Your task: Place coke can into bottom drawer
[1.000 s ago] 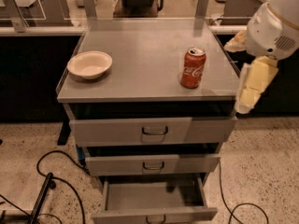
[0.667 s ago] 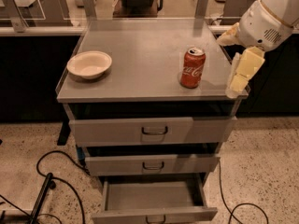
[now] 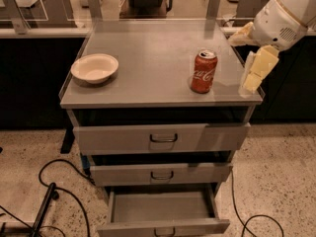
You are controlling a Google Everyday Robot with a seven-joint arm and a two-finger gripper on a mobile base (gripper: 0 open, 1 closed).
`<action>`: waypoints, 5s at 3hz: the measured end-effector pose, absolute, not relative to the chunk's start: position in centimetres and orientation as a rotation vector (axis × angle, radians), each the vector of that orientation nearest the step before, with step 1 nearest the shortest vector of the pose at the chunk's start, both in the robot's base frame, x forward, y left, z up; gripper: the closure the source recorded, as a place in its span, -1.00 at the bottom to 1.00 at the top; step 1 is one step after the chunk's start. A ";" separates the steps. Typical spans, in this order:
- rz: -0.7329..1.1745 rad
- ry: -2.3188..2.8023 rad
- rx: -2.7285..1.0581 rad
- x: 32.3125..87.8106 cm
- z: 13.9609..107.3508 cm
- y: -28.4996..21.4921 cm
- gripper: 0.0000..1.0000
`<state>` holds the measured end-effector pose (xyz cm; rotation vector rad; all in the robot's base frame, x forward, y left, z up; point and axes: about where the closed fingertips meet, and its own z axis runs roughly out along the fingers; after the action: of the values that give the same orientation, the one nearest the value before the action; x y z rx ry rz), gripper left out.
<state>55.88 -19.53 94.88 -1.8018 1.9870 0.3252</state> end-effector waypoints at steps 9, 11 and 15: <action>0.398 1.608 -1.578 71.3 93.4 -17.5 -1.00; 0.437 1.625 -1.540 70.4 92.3 -18.0 -1.00; 0.551 1.619 -1.447 67.8 89.8 -17.6 -1.00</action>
Offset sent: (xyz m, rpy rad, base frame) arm 0.1502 0.0306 0.0257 0.1547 -0.0997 0.2927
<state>67.75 -17.58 89.82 -1.4473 1.6192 0.5513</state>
